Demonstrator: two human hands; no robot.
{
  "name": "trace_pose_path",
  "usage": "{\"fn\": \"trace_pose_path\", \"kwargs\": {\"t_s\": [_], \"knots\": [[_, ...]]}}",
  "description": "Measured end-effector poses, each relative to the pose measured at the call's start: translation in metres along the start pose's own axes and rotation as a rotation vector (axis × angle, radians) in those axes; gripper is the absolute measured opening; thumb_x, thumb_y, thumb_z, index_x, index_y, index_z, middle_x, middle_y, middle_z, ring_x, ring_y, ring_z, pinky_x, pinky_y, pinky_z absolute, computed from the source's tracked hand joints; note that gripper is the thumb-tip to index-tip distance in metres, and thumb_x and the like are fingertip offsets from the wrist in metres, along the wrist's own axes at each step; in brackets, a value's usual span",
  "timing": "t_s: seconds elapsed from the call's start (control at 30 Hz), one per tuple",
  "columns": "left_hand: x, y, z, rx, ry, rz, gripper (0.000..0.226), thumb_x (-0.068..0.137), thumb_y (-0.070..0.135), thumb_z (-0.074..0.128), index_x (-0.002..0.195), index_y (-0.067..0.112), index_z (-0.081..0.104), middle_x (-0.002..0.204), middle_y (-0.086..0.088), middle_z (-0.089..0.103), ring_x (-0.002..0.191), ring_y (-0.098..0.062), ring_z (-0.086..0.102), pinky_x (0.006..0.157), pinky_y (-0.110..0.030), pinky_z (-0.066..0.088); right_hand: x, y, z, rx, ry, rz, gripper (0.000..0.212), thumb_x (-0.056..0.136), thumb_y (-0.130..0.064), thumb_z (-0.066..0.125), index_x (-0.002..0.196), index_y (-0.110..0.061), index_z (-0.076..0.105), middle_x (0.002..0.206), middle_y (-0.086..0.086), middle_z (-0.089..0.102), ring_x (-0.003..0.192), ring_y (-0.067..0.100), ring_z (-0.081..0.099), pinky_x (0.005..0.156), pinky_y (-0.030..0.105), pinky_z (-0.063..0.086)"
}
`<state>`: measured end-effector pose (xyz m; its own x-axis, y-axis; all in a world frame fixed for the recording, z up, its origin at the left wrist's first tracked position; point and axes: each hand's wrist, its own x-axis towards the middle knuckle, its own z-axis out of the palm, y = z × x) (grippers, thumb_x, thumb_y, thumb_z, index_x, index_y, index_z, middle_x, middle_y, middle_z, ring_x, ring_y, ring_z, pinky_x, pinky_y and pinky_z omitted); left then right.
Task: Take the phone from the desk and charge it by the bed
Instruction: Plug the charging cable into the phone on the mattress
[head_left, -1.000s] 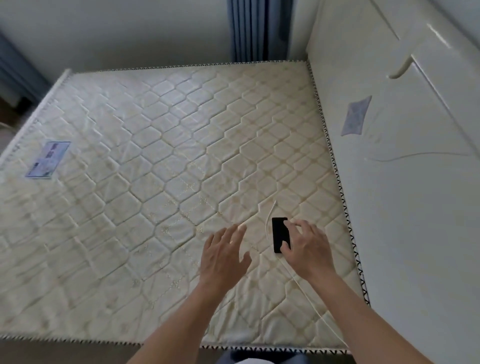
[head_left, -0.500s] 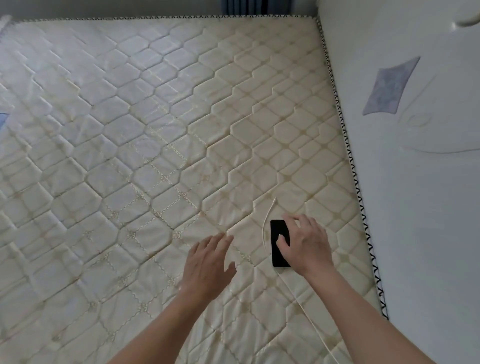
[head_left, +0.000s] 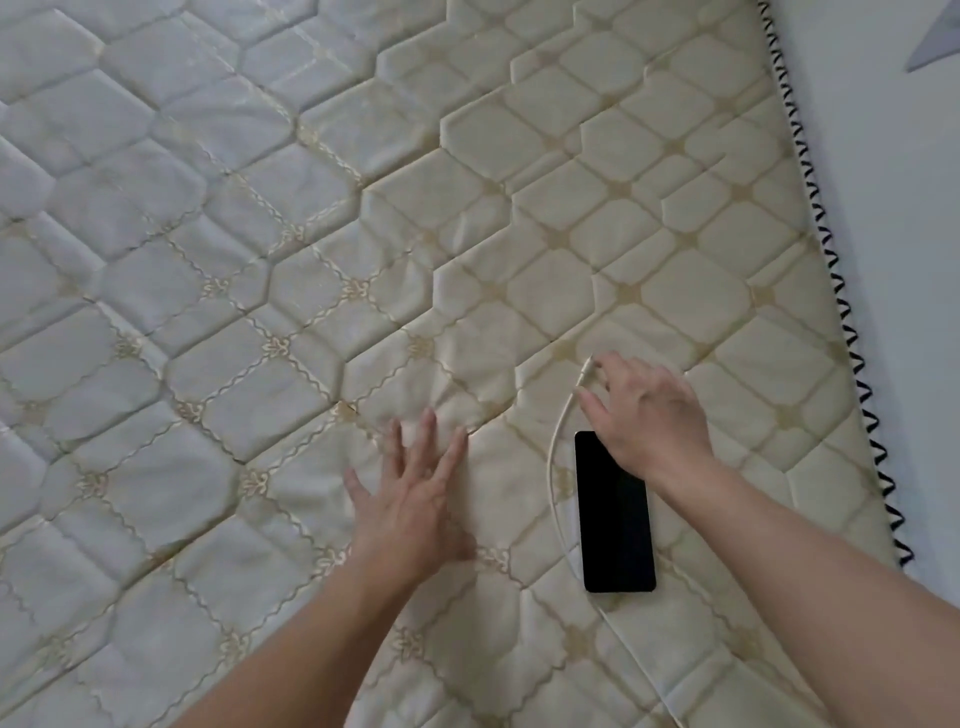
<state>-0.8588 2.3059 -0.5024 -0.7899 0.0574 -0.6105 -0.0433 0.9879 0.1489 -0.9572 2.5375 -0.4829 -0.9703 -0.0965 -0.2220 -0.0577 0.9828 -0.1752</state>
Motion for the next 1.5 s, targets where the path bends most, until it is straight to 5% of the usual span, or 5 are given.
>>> {"fn": "trace_pose_path", "kwargs": {"t_s": [0.37, 1.0, 1.07, 1.27, 1.5], "knots": [[0.009, -0.007, 0.012, -0.067, -0.007, -0.001, 0.132, 0.066, 0.068, 0.075, 0.149, 0.048, -0.026, 0.157, 0.011, -0.042, 0.144, -0.028, -0.039, 0.108, -0.082, 0.003, 0.026, -0.019, 0.03, -0.056, -0.003, 0.219, 0.045, 0.092, -0.055, 0.048, 0.093, -0.015, 0.068, 0.093, 0.009, 0.071, 0.094, 0.033, 0.062, 0.086, 0.043, 0.042], [-0.002, -0.002, 0.007, -0.06, 0.012, 0.013, 0.128, 0.063, 0.075, 0.073, 0.153, 0.049, -0.013, 0.164, 0.008, -0.028, 0.151, -0.03, -0.025, 0.113, -0.075, 0.008, -0.093, -0.046, 0.026, 0.664, 0.082, 0.48, 0.019, 0.097, -0.029, 0.053, 0.082, -0.016, 0.052, 0.076, -0.003, 0.069, 0.071, 0.017, 0.06, 0.063, 0.027, 0.041], [-0.004, 0.001, 0.007, -0.051, 0.041, 0.05, 0.121, 0.066, 0.075, 0.071, 0.153, 0.049, -0.009, 0.167, 0.007, -0.019, 0.153, -0.032, -0.016, 0.116, -0.07, 0.01, -0.122, -0.032, 0.024, 0.912, 0.07, 0.518, 0.018, 0.098, -0.025, 0.055, 0.083, -0.016, 0.051, 0.073, -0.002, 0.074, 0.072, 0.011, 0.067, 0.065, 0.017, 0.046], [-0.01, 0.043, 0.008, 0.031, 0.192, 0.32, 0.08, 0.093, 0.052, 0.055, 0.157, 0.044, 0.007, 0.169, 0.003, 0.005, 0.155, -0.022, 0.005, 0.12, -0.058, 0.013, -0.207, 0.01, 0.003, 1.656, -0.122, 0.673, 0.011, 0.096, -0.013, 0.056, 0.088, -0.006, 0.056, 0.063, 0.014, 0.066, 0.066, 0.027, 0.071, 0.062, 0.03, 0.057], [-0.015, 0.104, 0.03, 0.175, 0.109, 0.568, 0.067, 0.099, 0.058, 0.037, 0.157, 0.044, 0.005, 0.169, -0.001, -0.008, 0.155, -0.022, -0.005, 0.125, -0.048, 0.009, -0.274, 0.035, 0.022, 1.37, -0.265, 0.782, 0.016, 0.095, -0.018, 0.06, 0.084, -0.005, 0.058, 0.059, 0.01, 0.058, 0.045, 0.024, 0.058, 0.043, 0.031, 0.047]]}}
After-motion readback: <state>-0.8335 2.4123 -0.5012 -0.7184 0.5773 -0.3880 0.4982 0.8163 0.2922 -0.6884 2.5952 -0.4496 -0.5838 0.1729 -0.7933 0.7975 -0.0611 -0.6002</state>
